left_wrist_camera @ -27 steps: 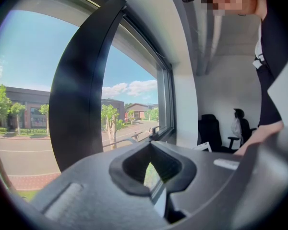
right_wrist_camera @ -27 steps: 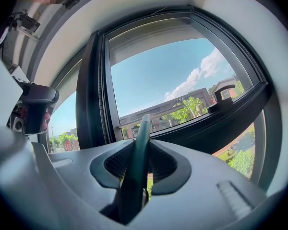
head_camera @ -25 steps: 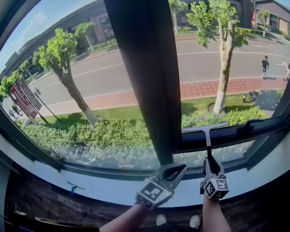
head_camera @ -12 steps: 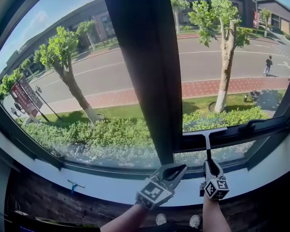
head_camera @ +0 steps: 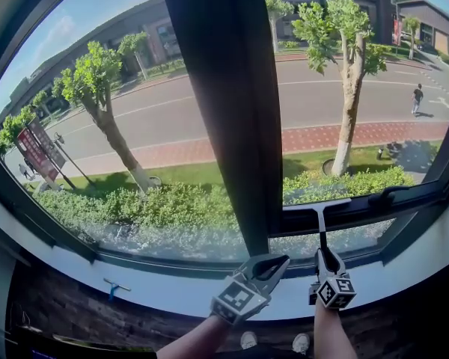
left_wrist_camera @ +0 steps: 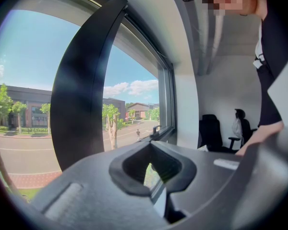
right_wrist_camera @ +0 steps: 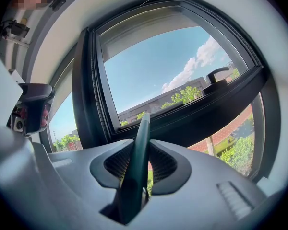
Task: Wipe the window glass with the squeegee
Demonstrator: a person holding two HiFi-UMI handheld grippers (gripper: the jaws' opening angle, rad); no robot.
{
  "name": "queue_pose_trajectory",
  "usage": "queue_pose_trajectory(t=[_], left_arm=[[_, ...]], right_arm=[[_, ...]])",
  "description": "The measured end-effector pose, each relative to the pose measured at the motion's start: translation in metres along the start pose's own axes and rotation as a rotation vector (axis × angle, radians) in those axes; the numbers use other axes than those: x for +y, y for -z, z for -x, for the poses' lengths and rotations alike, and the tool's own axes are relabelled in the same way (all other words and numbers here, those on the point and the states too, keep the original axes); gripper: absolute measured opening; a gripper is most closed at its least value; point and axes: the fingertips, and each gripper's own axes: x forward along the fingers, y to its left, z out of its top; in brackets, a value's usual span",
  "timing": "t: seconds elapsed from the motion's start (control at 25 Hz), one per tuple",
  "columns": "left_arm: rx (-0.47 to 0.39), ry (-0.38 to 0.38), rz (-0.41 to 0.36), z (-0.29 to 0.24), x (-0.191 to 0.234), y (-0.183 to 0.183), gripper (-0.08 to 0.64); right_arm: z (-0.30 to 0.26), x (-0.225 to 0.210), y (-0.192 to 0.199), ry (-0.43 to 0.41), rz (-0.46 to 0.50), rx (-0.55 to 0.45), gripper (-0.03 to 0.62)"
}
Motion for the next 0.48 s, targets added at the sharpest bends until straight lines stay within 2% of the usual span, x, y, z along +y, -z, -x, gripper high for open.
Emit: queue_pose_trajectory(t=[0.48], left_arm=[[0.004, 0.018, -0.001, 0.001, -0.001, -0.004, 0.003]], right_arm=[[0.003, 0.001, -0.012, 0.013, 0.019, 0.003, 0.098]])
